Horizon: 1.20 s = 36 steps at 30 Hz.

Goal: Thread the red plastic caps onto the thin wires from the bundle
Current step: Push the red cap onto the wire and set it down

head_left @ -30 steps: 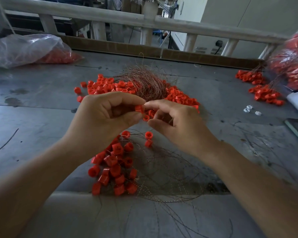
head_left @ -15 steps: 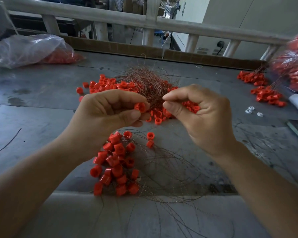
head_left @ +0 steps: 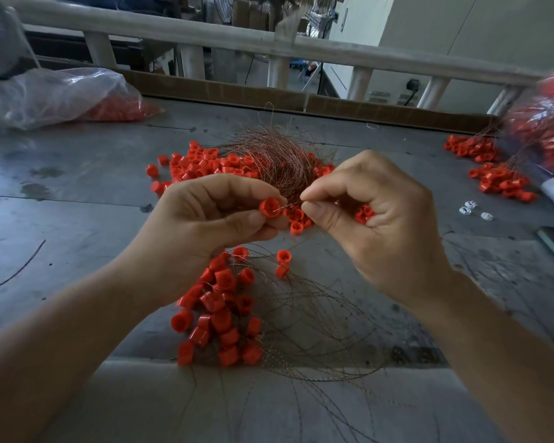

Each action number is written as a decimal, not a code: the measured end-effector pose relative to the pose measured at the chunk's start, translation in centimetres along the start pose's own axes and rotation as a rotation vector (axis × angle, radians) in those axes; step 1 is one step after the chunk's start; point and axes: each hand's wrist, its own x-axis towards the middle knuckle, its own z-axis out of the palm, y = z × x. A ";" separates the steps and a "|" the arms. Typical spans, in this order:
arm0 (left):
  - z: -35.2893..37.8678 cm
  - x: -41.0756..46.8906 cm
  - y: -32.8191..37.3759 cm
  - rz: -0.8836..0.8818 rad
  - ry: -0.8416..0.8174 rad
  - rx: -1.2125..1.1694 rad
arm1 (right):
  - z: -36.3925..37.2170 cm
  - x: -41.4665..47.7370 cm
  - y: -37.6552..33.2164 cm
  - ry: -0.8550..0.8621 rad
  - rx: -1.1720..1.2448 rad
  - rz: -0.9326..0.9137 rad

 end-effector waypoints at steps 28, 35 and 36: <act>0.8 -0.3 0.0 0.121 0.104 0.167 | 1.2 -0.7 -0.9 -0.118 0.156 0.178; 0.5 -0.1 -0.2 0.073 0.000 -0.004 | 0.9 -0.5 -0.8 -0.086 0.137 0.216; 0.5 0.0 -0.2 0.071 -0.011 -0.024 | 0.8 -0.5 -0.7 -0.084 0.132 0.219</act>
